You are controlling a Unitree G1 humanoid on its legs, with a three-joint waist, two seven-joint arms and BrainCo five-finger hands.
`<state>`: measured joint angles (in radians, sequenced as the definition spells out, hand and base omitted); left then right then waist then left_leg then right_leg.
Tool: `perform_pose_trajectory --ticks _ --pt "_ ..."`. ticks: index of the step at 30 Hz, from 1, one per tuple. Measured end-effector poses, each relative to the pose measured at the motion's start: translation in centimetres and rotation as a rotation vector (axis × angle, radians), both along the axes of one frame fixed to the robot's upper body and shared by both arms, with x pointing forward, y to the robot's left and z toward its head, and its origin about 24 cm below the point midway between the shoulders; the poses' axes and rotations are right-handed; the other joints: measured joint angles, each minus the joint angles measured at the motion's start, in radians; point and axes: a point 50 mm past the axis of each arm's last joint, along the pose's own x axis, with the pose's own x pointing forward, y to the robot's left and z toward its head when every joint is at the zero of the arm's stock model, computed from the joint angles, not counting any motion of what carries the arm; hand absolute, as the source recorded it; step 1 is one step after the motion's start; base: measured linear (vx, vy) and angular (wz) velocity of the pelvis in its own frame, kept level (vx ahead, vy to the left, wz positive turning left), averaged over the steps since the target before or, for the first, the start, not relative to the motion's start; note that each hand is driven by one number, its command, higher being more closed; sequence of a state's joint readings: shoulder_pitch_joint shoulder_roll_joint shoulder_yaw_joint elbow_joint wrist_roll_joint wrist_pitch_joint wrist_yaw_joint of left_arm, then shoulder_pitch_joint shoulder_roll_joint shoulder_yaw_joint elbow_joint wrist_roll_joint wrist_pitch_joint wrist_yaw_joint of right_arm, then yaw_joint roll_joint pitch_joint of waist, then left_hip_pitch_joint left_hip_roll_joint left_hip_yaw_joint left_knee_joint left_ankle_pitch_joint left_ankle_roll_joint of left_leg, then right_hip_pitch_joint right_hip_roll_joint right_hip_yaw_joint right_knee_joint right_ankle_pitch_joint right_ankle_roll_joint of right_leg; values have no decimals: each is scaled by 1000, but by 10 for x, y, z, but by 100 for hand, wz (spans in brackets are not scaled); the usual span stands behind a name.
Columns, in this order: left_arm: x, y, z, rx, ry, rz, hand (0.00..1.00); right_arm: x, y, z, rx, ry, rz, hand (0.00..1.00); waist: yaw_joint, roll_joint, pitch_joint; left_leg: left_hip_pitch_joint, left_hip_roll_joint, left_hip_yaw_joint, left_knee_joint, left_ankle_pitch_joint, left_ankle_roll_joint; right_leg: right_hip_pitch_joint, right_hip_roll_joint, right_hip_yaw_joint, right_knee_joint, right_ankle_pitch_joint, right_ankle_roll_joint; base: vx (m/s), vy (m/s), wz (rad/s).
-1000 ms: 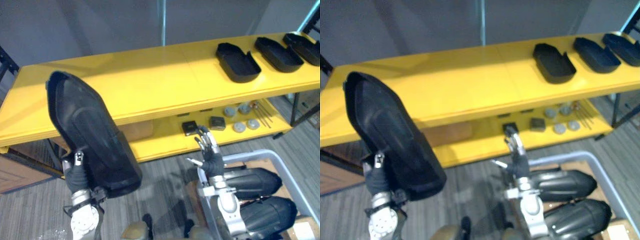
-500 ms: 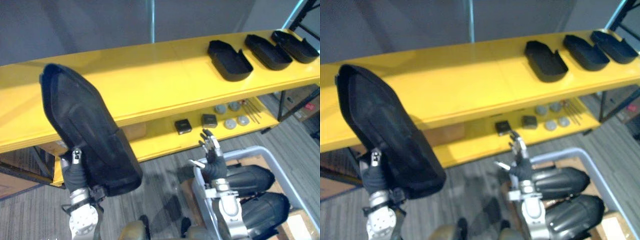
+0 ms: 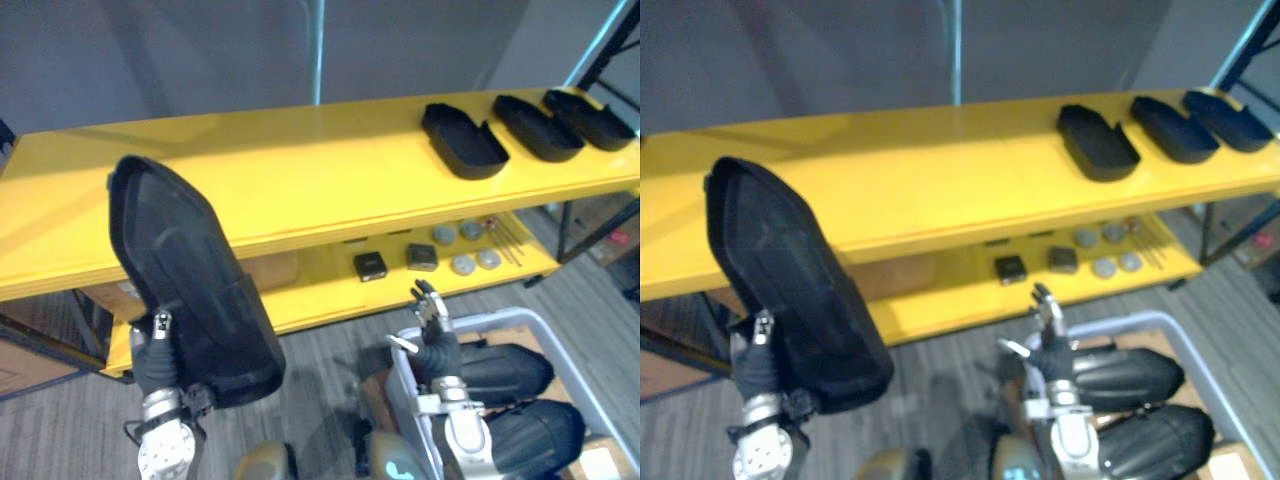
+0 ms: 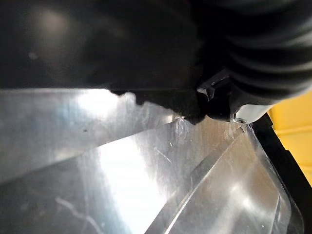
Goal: Walk over and take plastic housings, then place them on the shelf
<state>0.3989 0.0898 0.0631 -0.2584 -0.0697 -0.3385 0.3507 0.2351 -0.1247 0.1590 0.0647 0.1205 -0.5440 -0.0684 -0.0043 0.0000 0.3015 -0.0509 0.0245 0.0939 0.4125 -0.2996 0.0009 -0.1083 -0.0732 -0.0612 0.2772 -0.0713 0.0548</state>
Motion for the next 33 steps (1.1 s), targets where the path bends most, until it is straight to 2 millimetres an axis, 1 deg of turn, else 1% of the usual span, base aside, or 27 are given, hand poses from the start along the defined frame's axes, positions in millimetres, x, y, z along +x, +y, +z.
perform_pose_trajectory --ticks 1,3,7,8,10,12,13,14,16,17,18,19,20,21,22,23,24,25,26,27,28,29,30,31,32,33 --pt "2 -1 1 -3 -8 -3 100 3 0 5 -21 -32 -13 0 -2 10 10 -10 7 0 3 2 -2 -1 8 -3 -15 21 4 121 -16 1" --pt "5 -3 3 -3 -23 -16 100 5 -1 10 -34 -67 -34 0 -8 11 10 -14 12 0 -6 7 -8 2 15 -4 -38 34 3 105 -14 0" --pt "19 -18 15 -4 -104 -102 100 4 -10 34 -30 -184 -96 0 -9 -3 16 19 10 25 -72 22 -13 9 17 13 -74 41 1 83 2 -12" --pt "21 -22 18 -2 -120 -123 100 3 -11 38 -27 -201 -109 0 -13 -3 16 20 9 26 -79 23 -13 9 17 14 -78 41 1 65 8 -14" --pt "26 -31 25 -8 -156 -166 100 -1 -14 40 -15 -206 -144 0 -16 -3 17 36 7 37 -108 30 -14 10 19 24 -88 41 1 56 3 -13" --pt "26 -36 28 -12 -185 -194 100 -6 -15 40 3 -207 -187 0 -19 -3 17 57 10 57 -132 33 -17 15 25 38 -97 40 0 65 -5 -22" --pt "26 -40 31 -14 -202 -213 100 -10 -17 41 10 -220 -223 0 -35 -3 17 64 12 60 -144 33 -17 15 27 39 -97 35 -4 65 -12 -18" --pt "26 -42 32 -16 -209 -225 100 -12 -19 44 12 -235 -251 0 -43 -2 16 71 14 69 -151 32 -19 12 29 43 -89 23 -7 64 -17 -21" --pt "26 -45 31 -19 -207 -236 100 -19 -22 50 12 -285 -301 0 -52 -1 17 93 30 101 -152 19 -41 -11 48 61 -20 -28 -23 74 -50 -35" --pt "26 -45 30 -19 -204 -235 100 -20 -23 52 14 -300 -311 0 -54 -1 18 91 34 109 -119 12 -52 -14 47 65 4 -46 -32 86 -107 -31" --pt "30 -43 26 -15 -185 -232 100 -25 -27 52 7 -315 -354 0 -66 -5 23 37 49 105 76 9 -56 -7 51 75 50 -83 -33 76 -98 -26" --pt "30 -43 25 -18 -175 -226 100 -26 -29 53 -3 -329 -366 0 -67 2 26 13 58 105 164 11 -56 9 55 94 57 -90 -33 137 -36 -58" --pt "29 -41 23 -28 -164 -201 100 -26 -33 57 -29 -356 -389 0 -64 13 28 -44 74 80 312 18 -39 35 64 131 59 -108 -50 144 37 -77" --pt "28 -39 21 -29 -155 -192 100 -26 -34 58 -43 -365 -403 0 -57 12 25 -52 61 55 304 -2 -26 39 64 160 58 -110 -52 211 82 -115" --pt "27 -36 20 -21 -148 -176 100 -23 -35 62 -59 -393 -424 0 -54 19 19 -64 28 26 233 -19 -10 47 55 217 48 -111 -53 198 79 -116" --pt "27 -34 20 -20 -148 -163 100 -21 -39 65 -66 -412 -452 0 -60 26 15 -94 12 -7 153 -17 -14 47 49 260 36 -110 -53 193 94 -112" --pt "26 -33 20 -17 -150 -152 100 -20 -40 65 -71 -416 -466 0 -61 31 14 -100 13 -14 108 -10 -22 47 46 275 36 -109 -51 181 142 -98" --pt "27 -33 21 -20 -156 -139 100 -20 -44 66 -89 -426 -502 0 -66 41 8 -106 20 -36 11 28 -36 46 47 305 39 -107 -25 193 187 -97" --pt "28 -32 22 -24 -164 -128 100 -22 -49 66 -93 -428 -546 0 -67 56 0 -100 45 -43 -68 96 -34 43 58 332 48 -114 1 191 206 -93" --pt "28 -32 23 -26 -167 -121 100 -24 -53 65 -96 -424 -568 0 -67 64 -4 -88 57 -40 -89 160 -43 46 64 343 49 -118 13 239 284 -86" --pt "30 -30 24 -25 -176 -102 100 -27 -59 61 -97 -403 -613 0 -72 59 -10 -66 50 -17 -98 186 -68 52 48 335 45 -114 35 202 253 -72" --pt "32 -28 27 -22 -192 -84 100 -31 -64 58 -91 -387 -646 0 -74 37 -17 -44 29 13 -135 189 -56 59 13 292 16 -99 53 195 240 -55" --pt "32 -27 28 -18 -195 -74 100 -33 -65 57 -79 -377 -660 0 -79 28 -21 -39 17 21 -152 193 -49 66 -5 287 -7 -92 62 121 173 -21" --pt "33 -26 30 7 -204 -60 100 -38 -67 53 -45 -353 -690 0 -94 10 -31 -32 -5 26 -183 204 -32 76 -32 273 -43 -76 73 117 178 -3" --pt "33 -25 33 26 -211 -51 100 -43 -67 48 4 -319 -706 0 -93 -2 -37 -20 -16 39 -206 209 -25 81 -49 252 -67 -58 81 106 157 -7" --pt "33 -24 35 37 -210 -43 100 -44 -66 45 27 -305 -706 0 -91 -6 -39 -15 -17 47 -211 209 -25 85 -52 244 -77 -49 82 76 99 -20"
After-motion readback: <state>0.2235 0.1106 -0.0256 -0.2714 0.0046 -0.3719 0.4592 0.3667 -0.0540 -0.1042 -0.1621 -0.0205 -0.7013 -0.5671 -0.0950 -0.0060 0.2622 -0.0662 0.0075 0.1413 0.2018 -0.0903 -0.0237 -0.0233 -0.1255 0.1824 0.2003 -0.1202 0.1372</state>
